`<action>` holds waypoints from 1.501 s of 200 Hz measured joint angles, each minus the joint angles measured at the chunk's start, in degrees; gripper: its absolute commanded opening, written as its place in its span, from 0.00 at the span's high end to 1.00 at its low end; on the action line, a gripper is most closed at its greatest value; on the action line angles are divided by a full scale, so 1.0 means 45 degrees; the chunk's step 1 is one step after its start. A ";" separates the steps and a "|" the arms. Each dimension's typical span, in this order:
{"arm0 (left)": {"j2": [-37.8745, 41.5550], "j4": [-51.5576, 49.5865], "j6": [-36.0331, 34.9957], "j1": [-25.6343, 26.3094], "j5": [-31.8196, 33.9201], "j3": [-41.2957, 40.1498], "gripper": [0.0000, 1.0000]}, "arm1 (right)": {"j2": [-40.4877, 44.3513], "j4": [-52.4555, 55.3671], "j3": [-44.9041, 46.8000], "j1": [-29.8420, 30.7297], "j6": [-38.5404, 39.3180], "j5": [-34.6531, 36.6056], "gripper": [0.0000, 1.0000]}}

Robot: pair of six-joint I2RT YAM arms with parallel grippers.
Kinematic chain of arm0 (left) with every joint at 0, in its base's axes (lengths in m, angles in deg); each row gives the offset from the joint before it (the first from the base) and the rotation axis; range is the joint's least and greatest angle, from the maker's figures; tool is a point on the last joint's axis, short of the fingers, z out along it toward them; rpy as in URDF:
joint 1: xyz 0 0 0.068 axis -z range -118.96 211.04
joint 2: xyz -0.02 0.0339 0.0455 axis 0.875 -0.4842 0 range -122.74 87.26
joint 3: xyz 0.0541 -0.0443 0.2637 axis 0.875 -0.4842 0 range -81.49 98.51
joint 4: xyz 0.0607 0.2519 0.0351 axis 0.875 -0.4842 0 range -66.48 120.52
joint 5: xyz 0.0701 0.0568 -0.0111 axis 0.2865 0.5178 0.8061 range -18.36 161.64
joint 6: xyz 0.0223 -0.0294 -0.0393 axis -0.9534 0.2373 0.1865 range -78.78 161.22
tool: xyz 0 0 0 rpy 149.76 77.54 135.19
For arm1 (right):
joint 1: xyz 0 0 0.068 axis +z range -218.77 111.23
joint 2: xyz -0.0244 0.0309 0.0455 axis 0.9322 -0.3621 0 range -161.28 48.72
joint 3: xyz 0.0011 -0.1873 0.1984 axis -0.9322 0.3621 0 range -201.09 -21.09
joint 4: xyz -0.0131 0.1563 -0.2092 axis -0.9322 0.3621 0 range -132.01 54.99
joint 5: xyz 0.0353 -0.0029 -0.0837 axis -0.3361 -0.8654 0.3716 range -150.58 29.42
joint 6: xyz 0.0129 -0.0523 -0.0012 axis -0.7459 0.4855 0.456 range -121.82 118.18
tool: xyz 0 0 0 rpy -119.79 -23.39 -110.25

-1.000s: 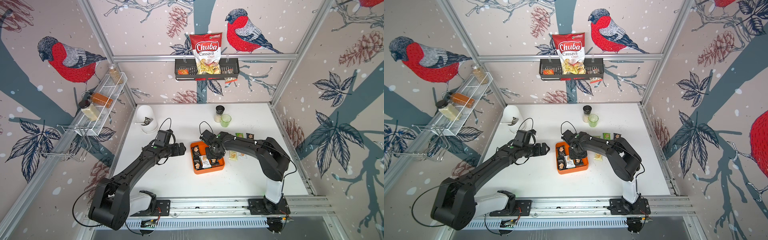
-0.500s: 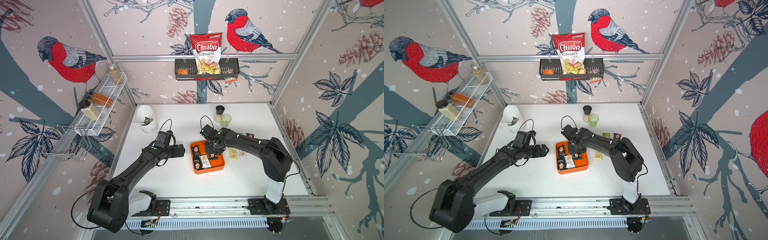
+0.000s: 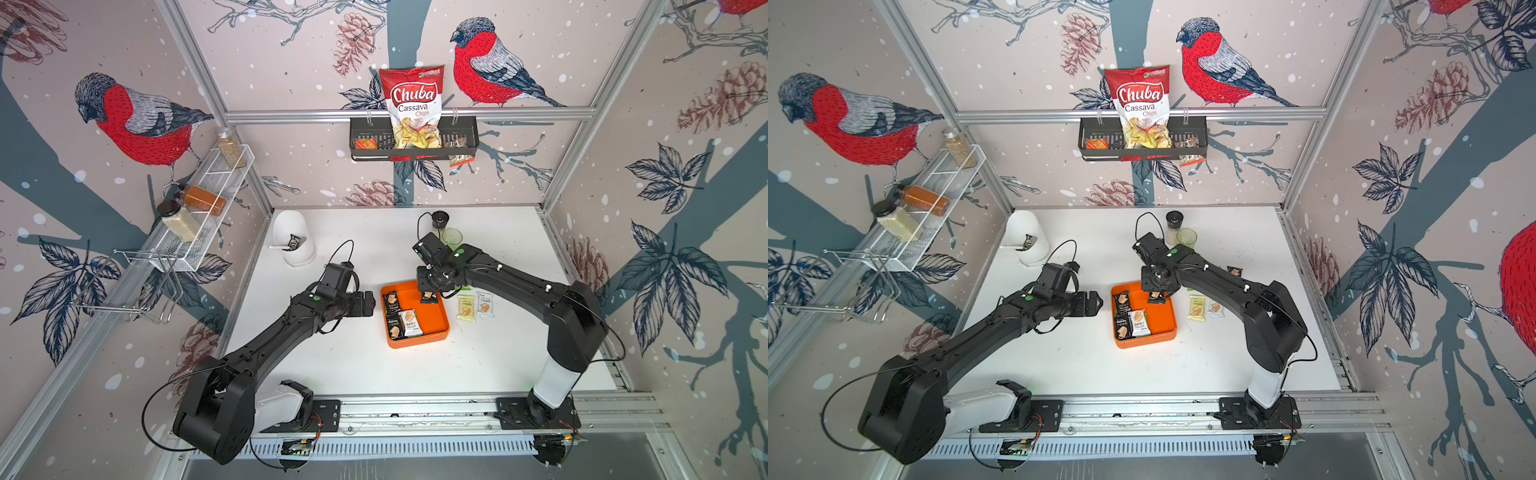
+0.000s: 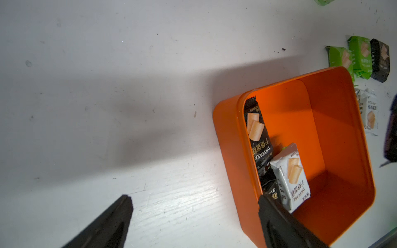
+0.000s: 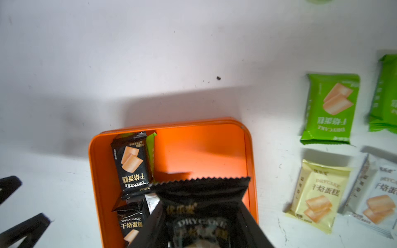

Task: Take the cookies out of the storage box
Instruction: Place the cookie at the center of the board.

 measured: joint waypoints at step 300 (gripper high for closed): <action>-0.1025 0.0923 0.2467 0.2336 0.2560 0.0928 0.04 | 0.2025 -0.1855 0.6649 -1.0156 0.3662 -0.1447 0.55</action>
